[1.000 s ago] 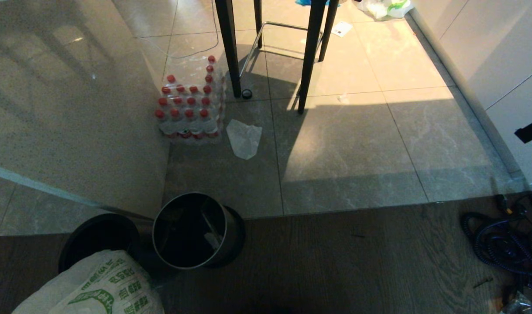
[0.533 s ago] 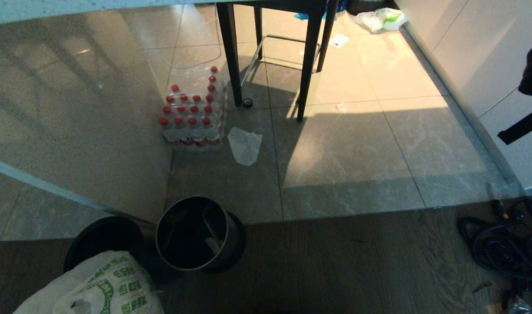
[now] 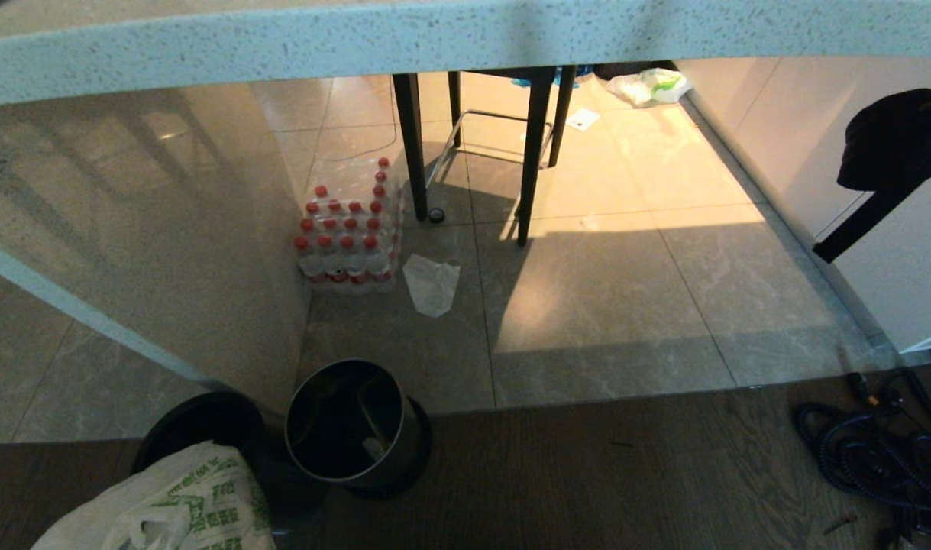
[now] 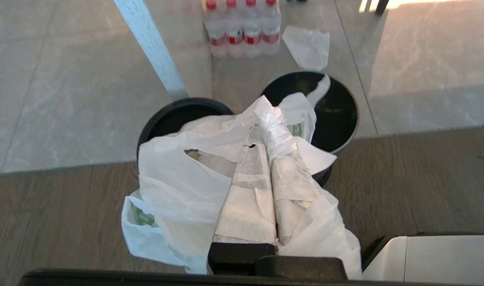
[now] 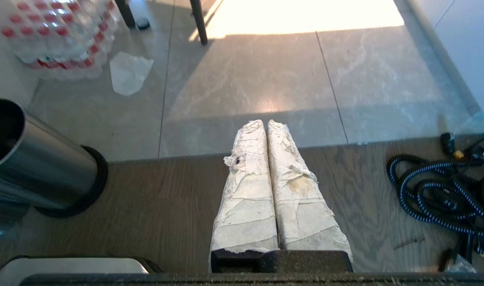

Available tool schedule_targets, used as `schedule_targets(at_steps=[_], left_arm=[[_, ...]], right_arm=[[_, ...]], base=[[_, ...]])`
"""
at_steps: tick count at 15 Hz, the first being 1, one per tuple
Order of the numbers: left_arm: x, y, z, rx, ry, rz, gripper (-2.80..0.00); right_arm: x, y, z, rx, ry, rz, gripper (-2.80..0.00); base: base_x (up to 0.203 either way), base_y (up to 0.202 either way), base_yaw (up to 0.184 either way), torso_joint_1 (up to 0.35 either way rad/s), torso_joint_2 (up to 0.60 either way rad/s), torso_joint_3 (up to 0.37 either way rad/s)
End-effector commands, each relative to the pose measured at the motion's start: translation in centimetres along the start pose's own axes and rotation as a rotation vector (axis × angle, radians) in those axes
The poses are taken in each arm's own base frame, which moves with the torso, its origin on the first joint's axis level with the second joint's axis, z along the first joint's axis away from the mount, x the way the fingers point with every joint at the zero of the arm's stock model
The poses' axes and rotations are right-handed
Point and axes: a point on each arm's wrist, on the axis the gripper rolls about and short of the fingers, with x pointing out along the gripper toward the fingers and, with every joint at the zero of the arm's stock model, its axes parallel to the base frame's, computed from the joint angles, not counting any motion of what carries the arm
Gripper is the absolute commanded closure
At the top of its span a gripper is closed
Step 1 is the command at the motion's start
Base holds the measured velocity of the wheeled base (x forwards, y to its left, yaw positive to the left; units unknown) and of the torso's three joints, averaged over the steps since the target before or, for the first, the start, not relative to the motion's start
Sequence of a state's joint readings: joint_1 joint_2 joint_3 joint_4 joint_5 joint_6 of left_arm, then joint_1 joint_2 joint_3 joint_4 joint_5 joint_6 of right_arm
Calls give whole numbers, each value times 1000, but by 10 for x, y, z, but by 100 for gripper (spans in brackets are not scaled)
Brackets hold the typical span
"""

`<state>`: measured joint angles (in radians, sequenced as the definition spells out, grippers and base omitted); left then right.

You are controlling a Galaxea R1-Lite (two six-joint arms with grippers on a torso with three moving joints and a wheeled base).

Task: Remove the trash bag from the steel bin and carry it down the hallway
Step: Put the trash bag at the door

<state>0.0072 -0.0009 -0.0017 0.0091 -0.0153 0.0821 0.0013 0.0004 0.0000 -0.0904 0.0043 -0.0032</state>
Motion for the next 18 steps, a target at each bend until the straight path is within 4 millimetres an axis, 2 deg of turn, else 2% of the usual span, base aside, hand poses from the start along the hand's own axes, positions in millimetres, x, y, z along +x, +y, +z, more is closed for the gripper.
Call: schedule_targets(at_steps=[1,18], left_arm=[[0,0,0,1,3,0,0],[0,0,0,-4,3,0,0]], right_arm=[[2,0,-10,-1,33,1,0],[2,0,-10,0,35,1,0]], base=[[0,0,0,2,1,211],[0,0,0,2,2,204]])
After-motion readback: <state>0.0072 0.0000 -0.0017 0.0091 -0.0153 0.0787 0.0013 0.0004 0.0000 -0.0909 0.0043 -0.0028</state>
